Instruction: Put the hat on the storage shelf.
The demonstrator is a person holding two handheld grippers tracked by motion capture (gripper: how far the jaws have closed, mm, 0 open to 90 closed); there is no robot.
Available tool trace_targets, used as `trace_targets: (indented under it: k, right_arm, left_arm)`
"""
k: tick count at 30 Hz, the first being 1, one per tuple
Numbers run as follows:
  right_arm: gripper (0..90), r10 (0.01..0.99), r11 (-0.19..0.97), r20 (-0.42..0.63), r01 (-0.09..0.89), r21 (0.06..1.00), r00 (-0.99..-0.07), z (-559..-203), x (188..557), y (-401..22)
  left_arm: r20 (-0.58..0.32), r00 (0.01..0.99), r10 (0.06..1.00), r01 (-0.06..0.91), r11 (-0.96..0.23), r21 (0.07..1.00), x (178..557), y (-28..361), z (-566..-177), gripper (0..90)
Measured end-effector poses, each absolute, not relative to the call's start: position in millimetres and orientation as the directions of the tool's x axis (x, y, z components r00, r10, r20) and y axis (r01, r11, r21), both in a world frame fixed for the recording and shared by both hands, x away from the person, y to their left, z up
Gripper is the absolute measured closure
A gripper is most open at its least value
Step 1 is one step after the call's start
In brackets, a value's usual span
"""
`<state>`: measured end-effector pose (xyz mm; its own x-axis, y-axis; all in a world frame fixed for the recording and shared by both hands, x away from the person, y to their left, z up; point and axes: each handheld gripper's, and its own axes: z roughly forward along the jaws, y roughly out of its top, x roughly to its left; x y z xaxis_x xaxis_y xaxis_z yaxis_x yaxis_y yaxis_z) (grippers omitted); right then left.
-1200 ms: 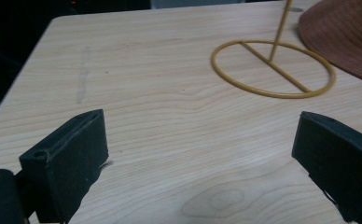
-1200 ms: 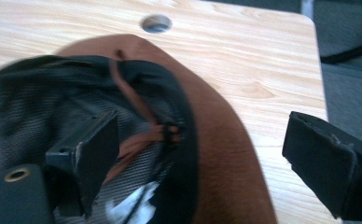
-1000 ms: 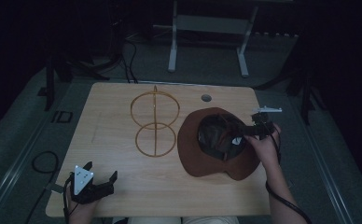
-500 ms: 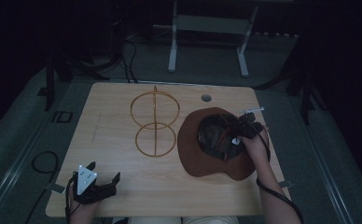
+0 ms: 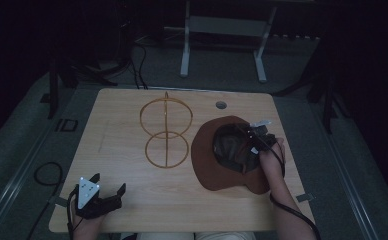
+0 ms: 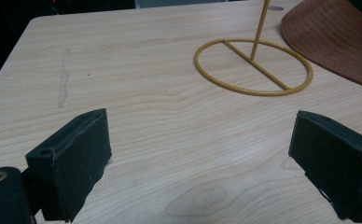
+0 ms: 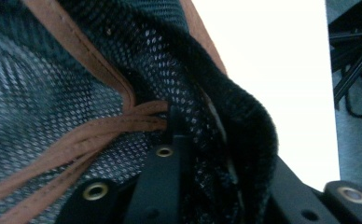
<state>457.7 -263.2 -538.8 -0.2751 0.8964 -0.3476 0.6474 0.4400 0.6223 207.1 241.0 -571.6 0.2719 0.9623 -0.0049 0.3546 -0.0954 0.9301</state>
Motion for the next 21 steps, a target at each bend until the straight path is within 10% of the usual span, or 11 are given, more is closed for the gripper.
trace_targets:
  k: [21]
  right_arm:
    - [84.6, 0.958, 0.277, -0.210, 0.436, 0.857, -0.196, -445, 402, -295]
  left_arm:
    - [-0.027, 0.368, 0.930, 0.409, -0.135, 0.903, 215, 217, -573, 11.0]
